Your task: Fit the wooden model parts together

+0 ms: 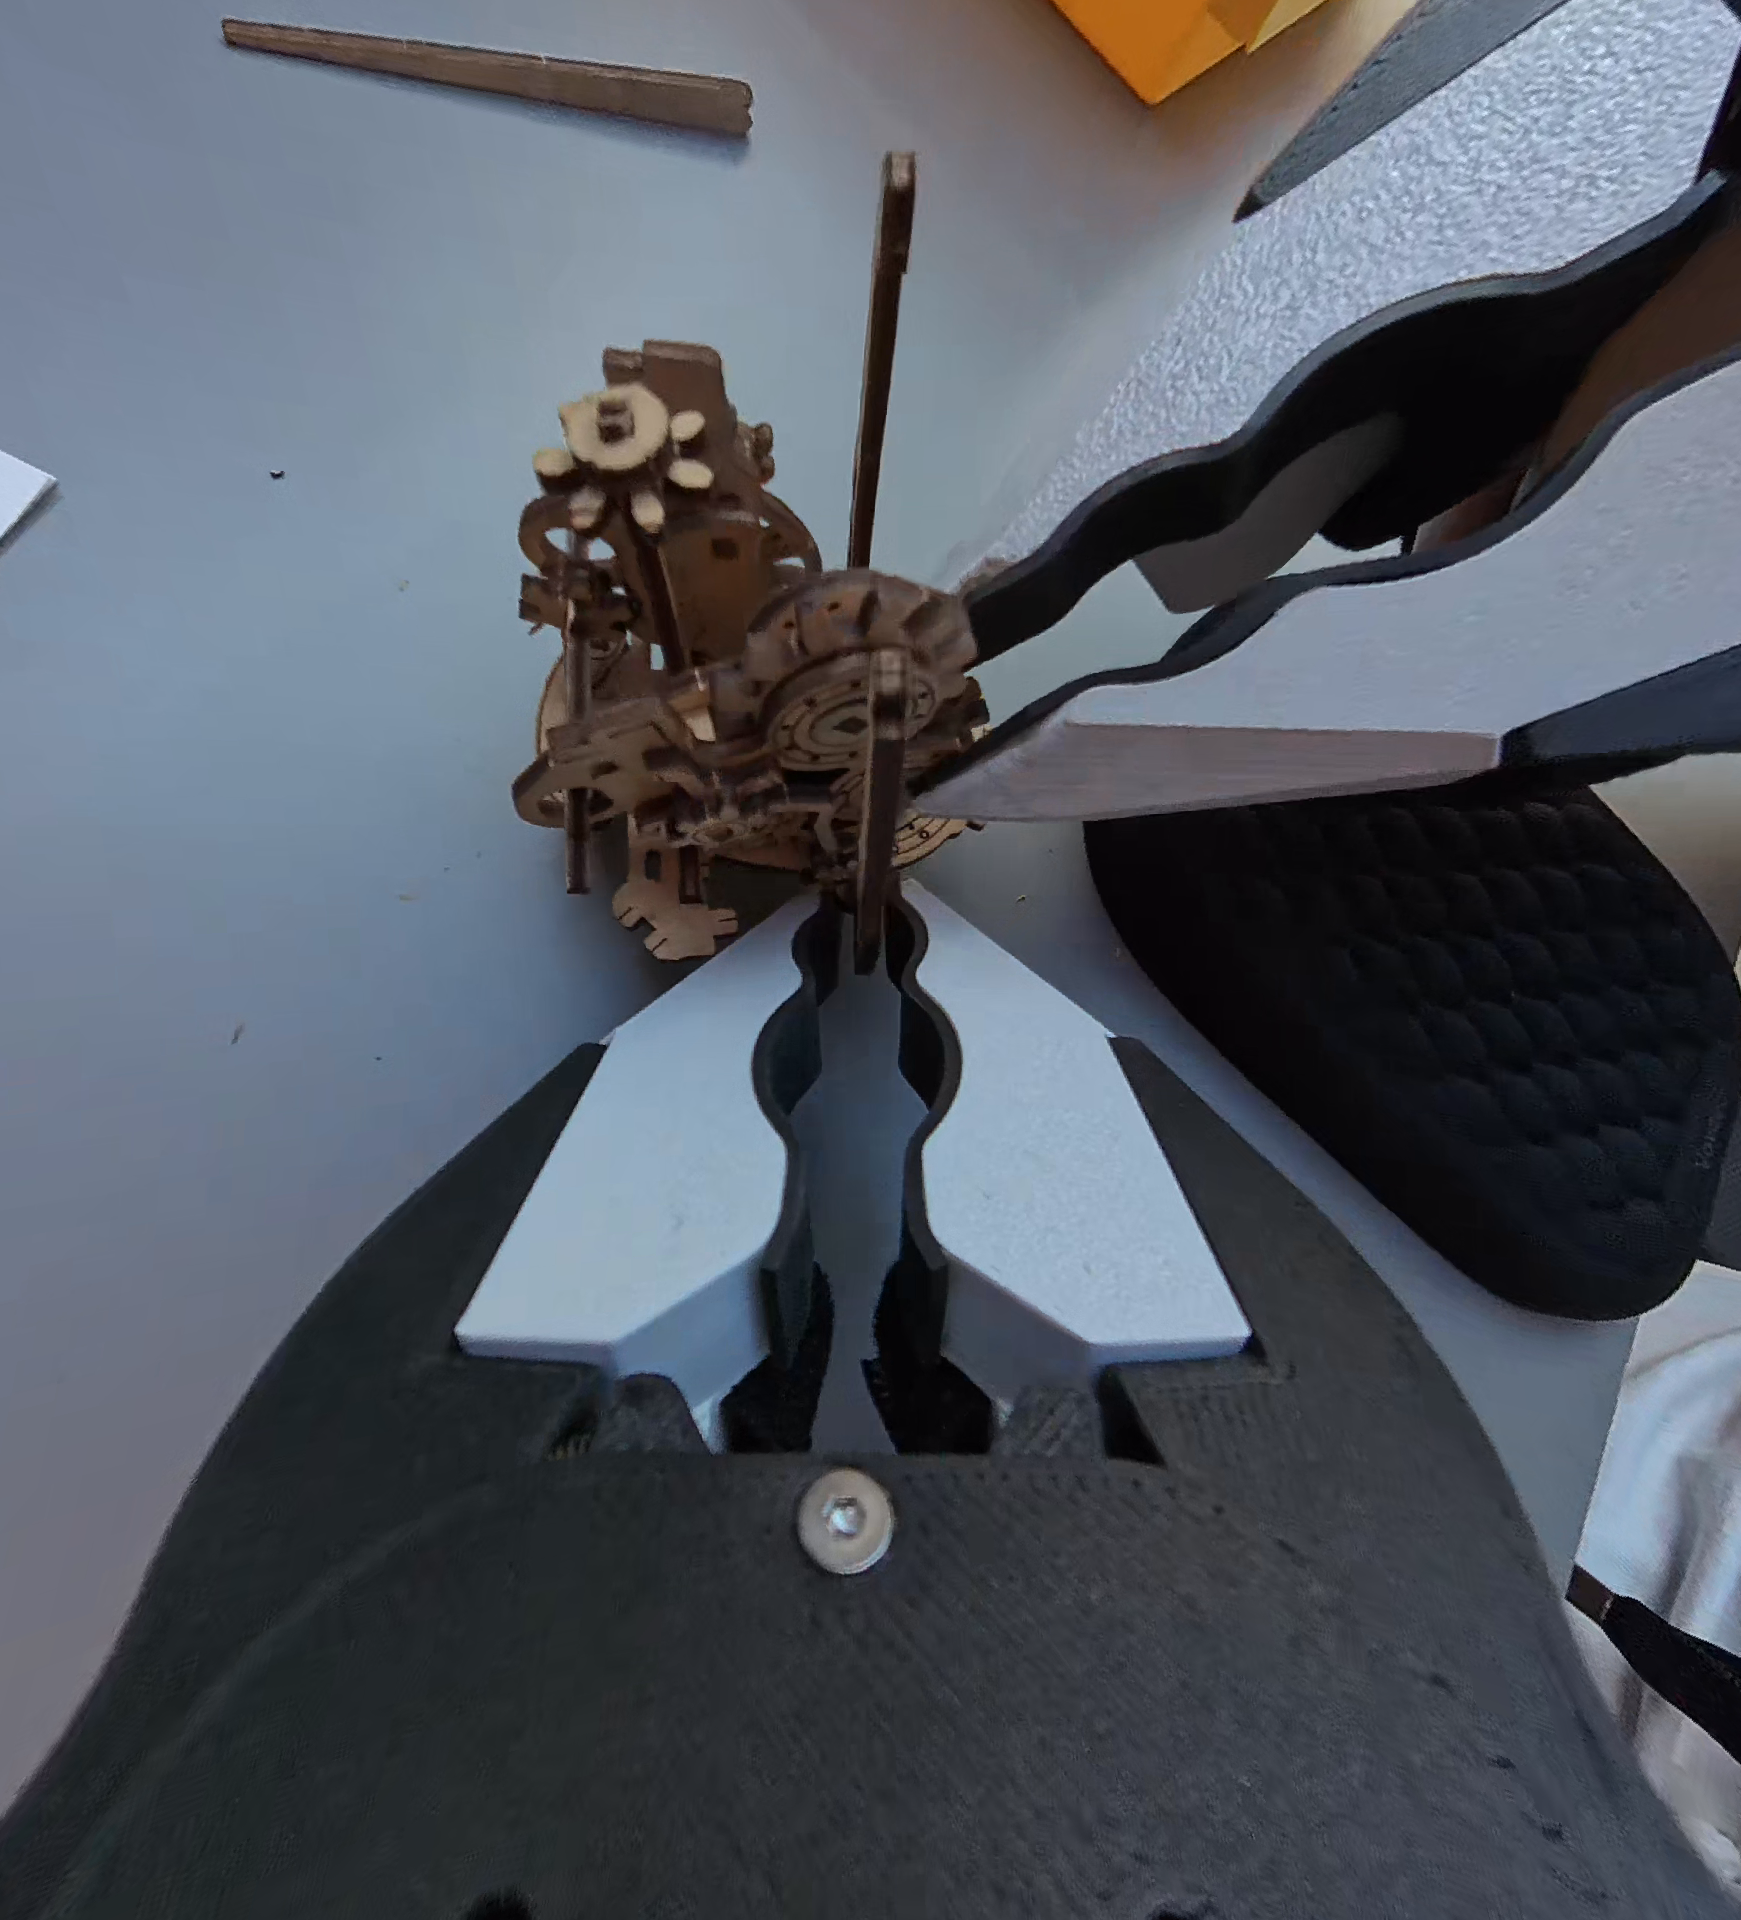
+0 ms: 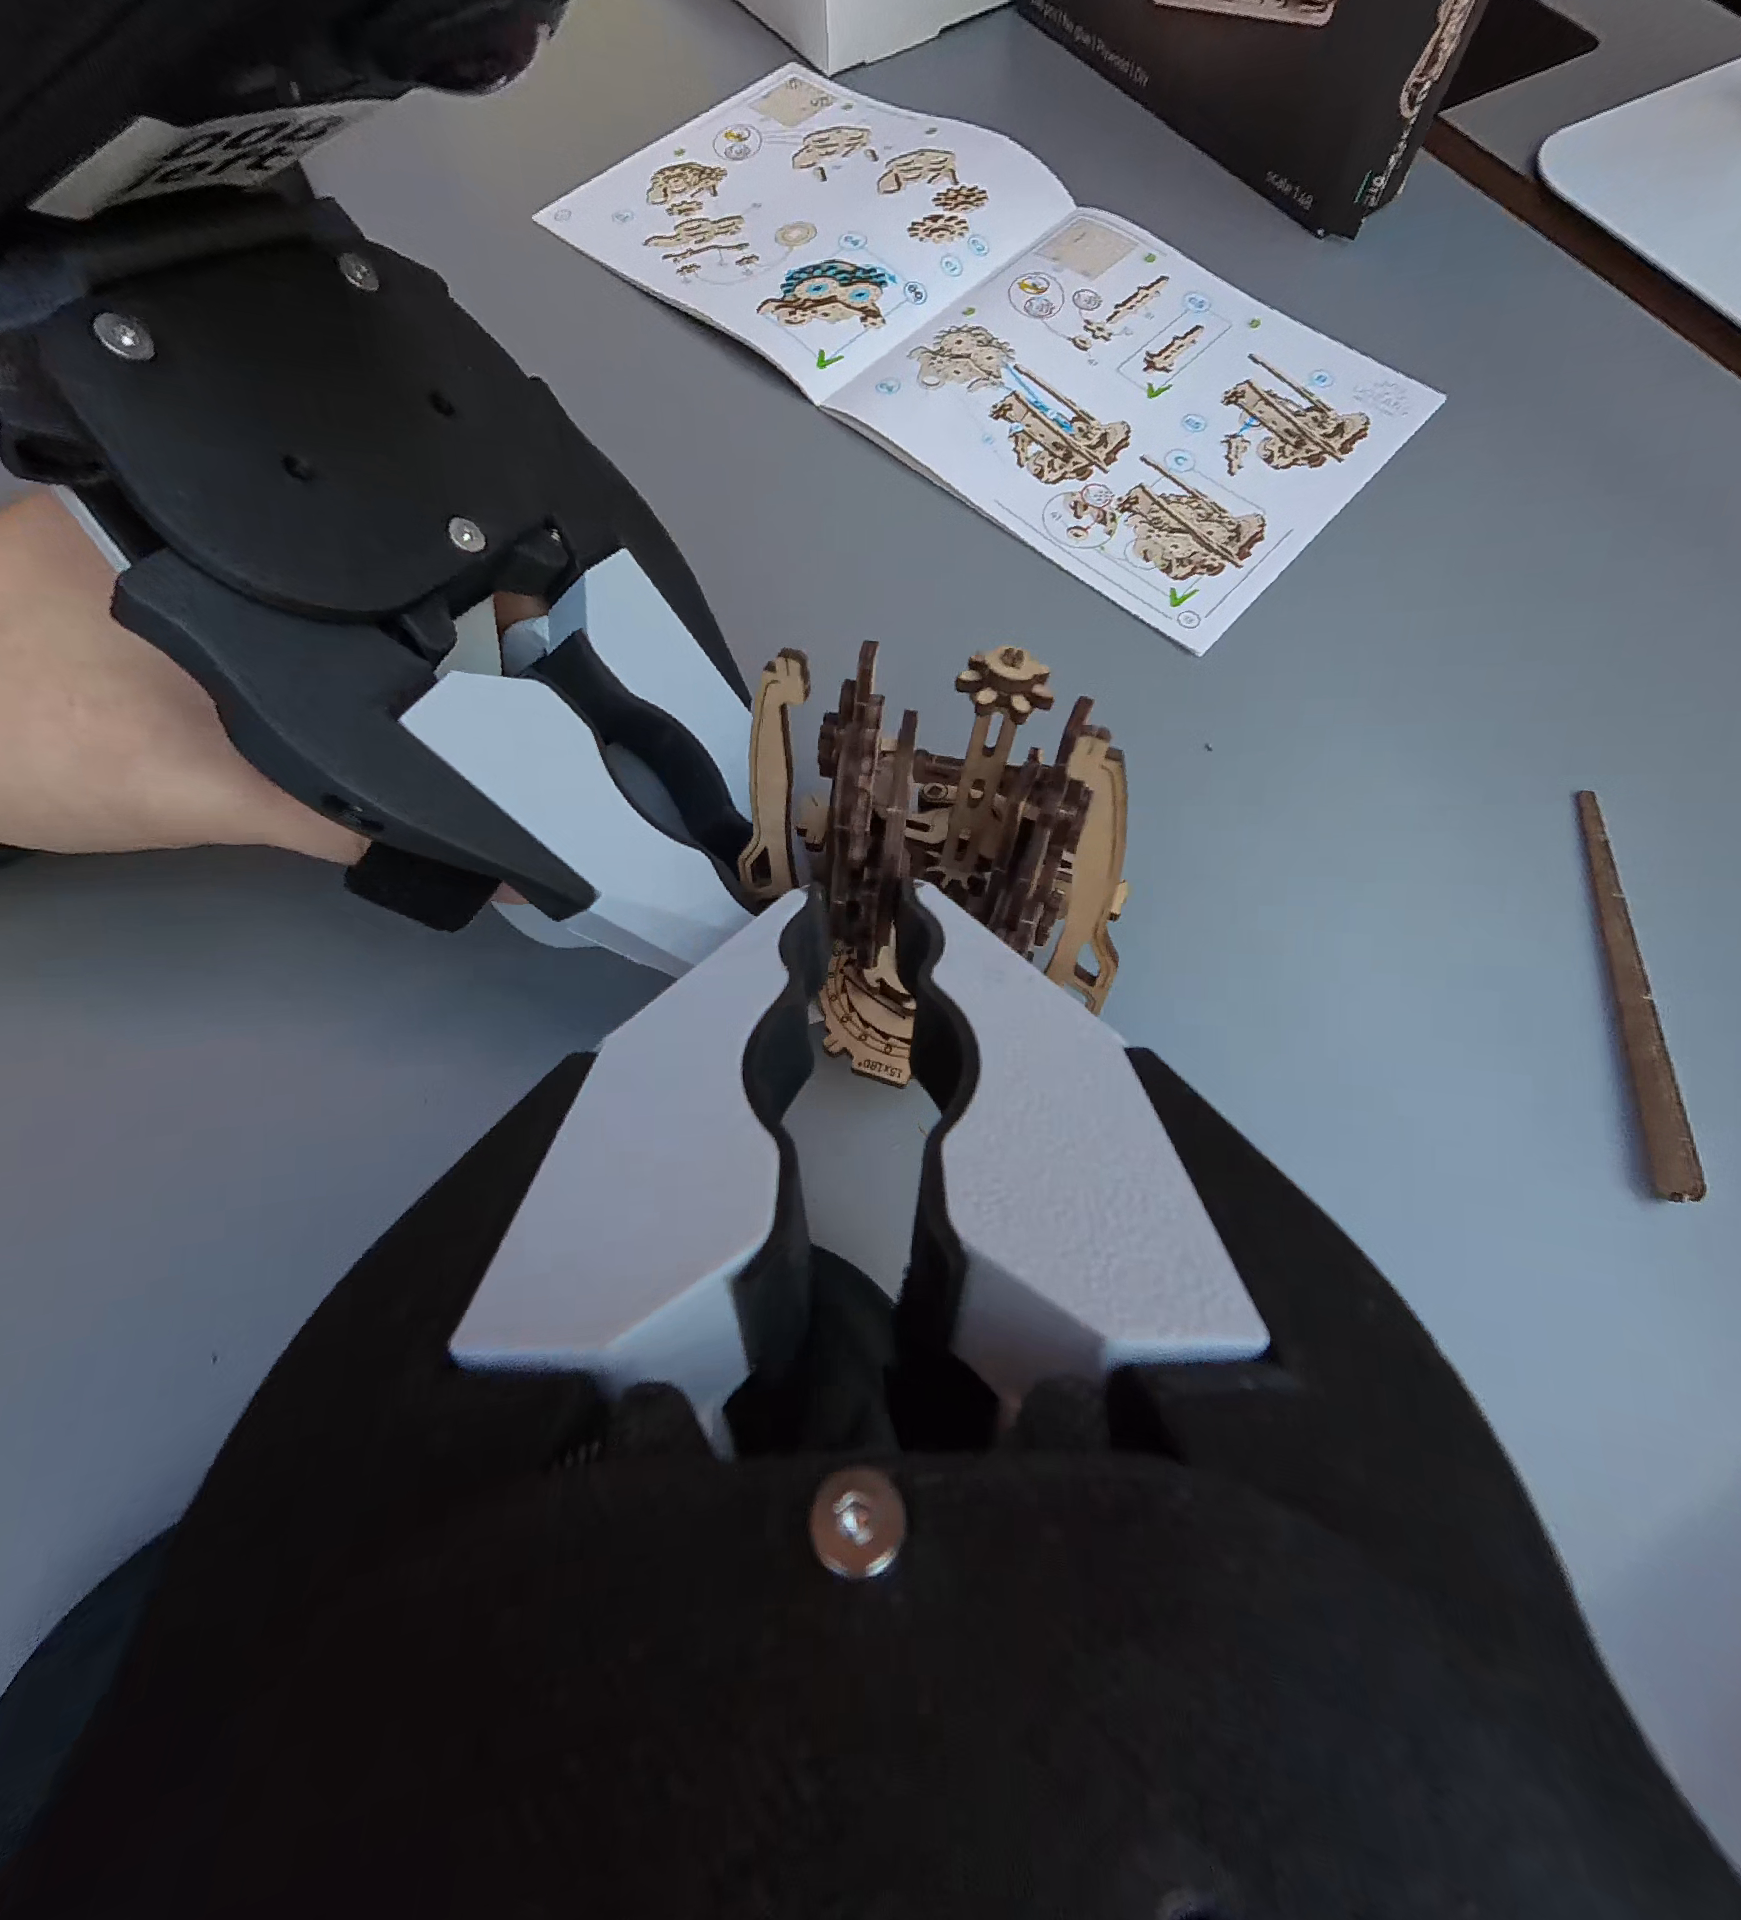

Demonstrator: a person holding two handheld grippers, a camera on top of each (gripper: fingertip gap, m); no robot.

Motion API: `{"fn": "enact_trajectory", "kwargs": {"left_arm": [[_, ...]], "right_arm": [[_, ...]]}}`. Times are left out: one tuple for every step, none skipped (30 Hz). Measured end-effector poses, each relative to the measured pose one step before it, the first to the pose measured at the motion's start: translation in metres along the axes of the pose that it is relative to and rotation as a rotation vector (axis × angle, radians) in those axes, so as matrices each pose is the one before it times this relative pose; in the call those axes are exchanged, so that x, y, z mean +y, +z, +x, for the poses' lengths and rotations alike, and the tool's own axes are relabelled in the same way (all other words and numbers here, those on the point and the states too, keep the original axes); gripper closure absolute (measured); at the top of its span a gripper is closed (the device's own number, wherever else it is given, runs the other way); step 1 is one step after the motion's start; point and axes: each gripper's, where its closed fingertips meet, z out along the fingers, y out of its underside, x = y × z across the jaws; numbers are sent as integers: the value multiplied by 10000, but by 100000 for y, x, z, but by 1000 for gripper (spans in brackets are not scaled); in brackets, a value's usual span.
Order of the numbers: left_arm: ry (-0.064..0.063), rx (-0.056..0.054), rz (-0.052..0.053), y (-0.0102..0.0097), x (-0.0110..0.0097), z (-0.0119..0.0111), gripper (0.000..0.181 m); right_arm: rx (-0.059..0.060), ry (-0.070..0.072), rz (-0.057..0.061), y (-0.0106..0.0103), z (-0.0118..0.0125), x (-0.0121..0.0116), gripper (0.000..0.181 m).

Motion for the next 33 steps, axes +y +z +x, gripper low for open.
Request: {"fn": "enact_trajectory", "kwargs": {"left_arm": [[-27,8,4,-1,4,-23,175],[-63,45,16,-13,-11,-15,175],[-70,54,27,0,-20,-2,175],[-52,36,44,-12,-50,-2,175],[-17,5,34,4,-58,-11,175],[24,-14,-2,16,-10,-30,175],[46,4,-26,8,44,-20,175],[32,44,-12,-14,35,7,175],[-24,97,-13,-69,67,22,174],[-61,124,34,-144,25,28,174],[-58,142,106,-243,-36,48,174],[-43,113,172,-359,-128,-7,175],[-30,9,214,-437,-217,-172,174],[-36,-15,224,-438,-294,-201,172],[-37,103,195,-324,-334,33,172],[-7,199,131,-202,-279,262,172],[24,93,39,-66,-122,139,172],[50,-62,-26,28,22,-87,173],[43,-70,-41,115,67,-94,174],[18,-5,-47,142,65,40,175],[67,-65,-20,107,13,4,177],[165,-158,27,31,-61,-60,178],[206,-189,28,-1,-88,-74,179],[196,-179,-34,34,-28,-51,179],[151,-159,-59,77,18,-64,180],[99,-109,-56,104,23,-47,180],[48,-47,-58,81,52,3,178],[-18,60,-37,-46,26,91,173],[-76,164,18,-266,-71,192,167],[-45,194,83,-528,-146,178,164],[31,72,81,-691,-59,-75,160],[91,-45,3,-745,105,-348,154],[123,-24,-67,-701,244,-404,147]], "right_arm": [[102,52,159,38,-26,-46,170],[49,48,139,47,-38,-50,169],[15,31,56,27,-5,-34,169],[-5,49,17,23,31,-31,169],[1,39,39,16,58,-48,169],[-19,27,51,15,21,-23,169],[-42,7,29,1,-6,20,169],[-46,0,6,-27,12,59,169],[-67,58,-13,-63,66,62,169],[-144,120,-48,-51,-4,55,169],[-82,132,-13,-44,64,-11,169],[-17,91,32,-28,130,-51,169],[21,55,12,26,145,-5,170],[16,5,4,70,90,16,170],[2,-2,47,35,35,-70,170],[5,-15,-37,42,37,17,170],[43,-36,7,16,73,-64,170],[21,-52,0,34,21,-31,170],[38,-48,-53,59,27,74,169],[0,-50,-29,57,-42,66,169],[-18,27,40,-3,-63,-47,169],[31,60,20,17,29,-8,169],[64,21,31,-6,65,-36,169],[40,-12,13,1,33,-23,169],[44,9,-19,24,52,26,169],[57,-15,-1,39,36,-10,169],[32,-126,-1,42,-19,4,169],[25,-145,-21,21,0,69,170],[15,-40,-6,-46,85,36,170],[-66,55,22,-81,125,17,170],[-184,73,14,-114,72,38,170],[-218,122,47,-171,142,4,170],[-333,130,85,-203,105,-77,170]]}}
